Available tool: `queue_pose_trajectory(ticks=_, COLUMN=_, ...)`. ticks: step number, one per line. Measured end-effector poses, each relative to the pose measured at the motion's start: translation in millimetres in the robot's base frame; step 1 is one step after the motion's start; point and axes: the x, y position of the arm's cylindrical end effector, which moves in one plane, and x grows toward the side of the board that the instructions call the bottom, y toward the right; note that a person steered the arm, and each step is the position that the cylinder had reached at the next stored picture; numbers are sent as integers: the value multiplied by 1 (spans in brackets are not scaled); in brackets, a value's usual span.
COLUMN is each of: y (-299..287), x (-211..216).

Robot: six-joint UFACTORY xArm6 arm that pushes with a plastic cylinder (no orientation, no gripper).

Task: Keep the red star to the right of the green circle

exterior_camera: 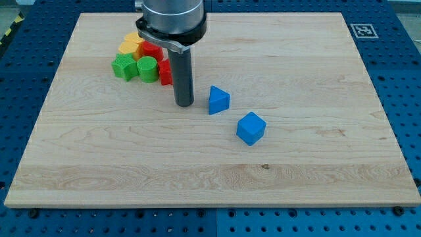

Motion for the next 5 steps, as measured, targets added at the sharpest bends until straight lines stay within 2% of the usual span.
queue_pose_trajectory(ticks=3, y=0, x=8)
queue_pose_trajectory(ticks=5, y=-13, x=-37)
